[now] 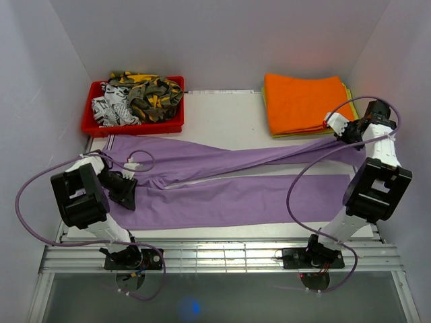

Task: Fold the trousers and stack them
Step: Flatten the trousers out

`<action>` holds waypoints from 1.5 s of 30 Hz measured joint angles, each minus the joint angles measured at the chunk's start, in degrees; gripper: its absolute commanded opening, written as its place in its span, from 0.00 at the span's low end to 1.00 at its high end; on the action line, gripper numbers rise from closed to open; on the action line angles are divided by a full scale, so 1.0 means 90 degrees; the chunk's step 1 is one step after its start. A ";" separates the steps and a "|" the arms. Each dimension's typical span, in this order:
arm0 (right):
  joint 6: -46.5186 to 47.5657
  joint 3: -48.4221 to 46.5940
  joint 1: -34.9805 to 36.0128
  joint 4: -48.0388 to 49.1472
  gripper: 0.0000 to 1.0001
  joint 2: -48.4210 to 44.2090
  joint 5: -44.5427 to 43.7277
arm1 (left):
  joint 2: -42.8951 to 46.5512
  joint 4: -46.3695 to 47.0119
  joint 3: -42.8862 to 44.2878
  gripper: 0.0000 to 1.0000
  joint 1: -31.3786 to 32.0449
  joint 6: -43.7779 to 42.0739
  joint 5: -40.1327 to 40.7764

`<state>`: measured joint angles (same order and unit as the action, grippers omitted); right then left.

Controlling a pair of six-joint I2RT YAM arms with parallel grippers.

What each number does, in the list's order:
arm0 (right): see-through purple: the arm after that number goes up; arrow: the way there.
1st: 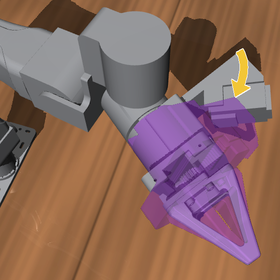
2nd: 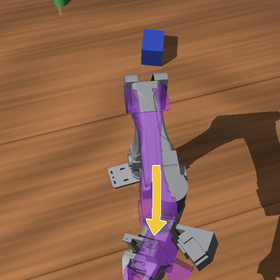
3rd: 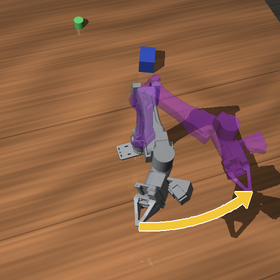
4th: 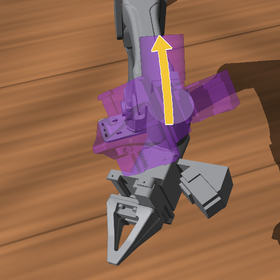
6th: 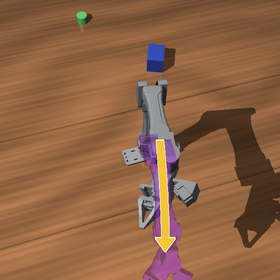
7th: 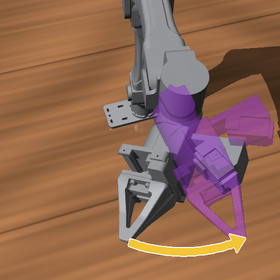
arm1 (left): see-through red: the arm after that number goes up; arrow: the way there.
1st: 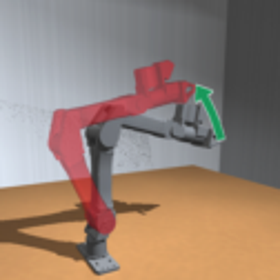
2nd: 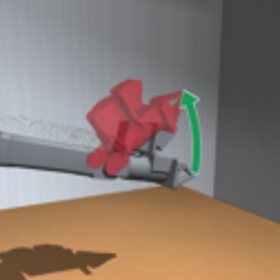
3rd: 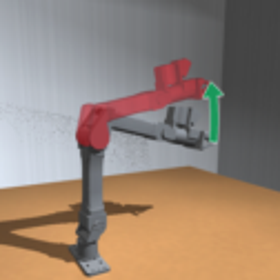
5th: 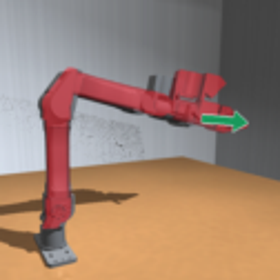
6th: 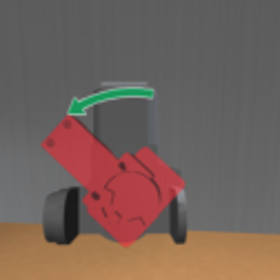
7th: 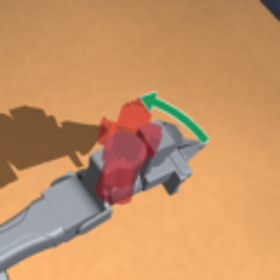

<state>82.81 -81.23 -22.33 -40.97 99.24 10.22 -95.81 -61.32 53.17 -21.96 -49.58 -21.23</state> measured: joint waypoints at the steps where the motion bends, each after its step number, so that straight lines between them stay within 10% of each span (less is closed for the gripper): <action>1: 0.0029 0.0136 0.0000 0.0250 0.08 -0.0228 0.0066 | 0.0002 -0.0019 -0.0029 0.42 0.0000 -0.0002 0.0041; 9: 0.0750 0.2676 -0.0012 0.2475 0.08 -0.2220 0.0408 | 0.0124 -0.0607 0.0121 0.58 -0.0012 -0.0342 -0.0194; 18: 0.1642 0.4821 -0.0090 0.3405 0.08 -0.3118 0.0505 | 0.0415 -0.0512 0.3245 0.58 -0.0046 0.0702 -0.1817; 31: 0.2509 0.5372 -0.0408 0.3721 0.08 -0.3026 0.0136 | -0.1707 0.1634 0.2965 0.38 -0.0049 0.2725 -0.0765; 45: 0.3174 0.5702 -0.0590 0.3145 0.08 -0.3026 -0.0019 | -0.1564 0.2399 0.2193 0.08 -0.1049 0.3189 -0.0083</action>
<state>111.37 -29.91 -27.64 -12.67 72.01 10.04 -109.89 -39.72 72.90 -31.40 -20.88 -21.98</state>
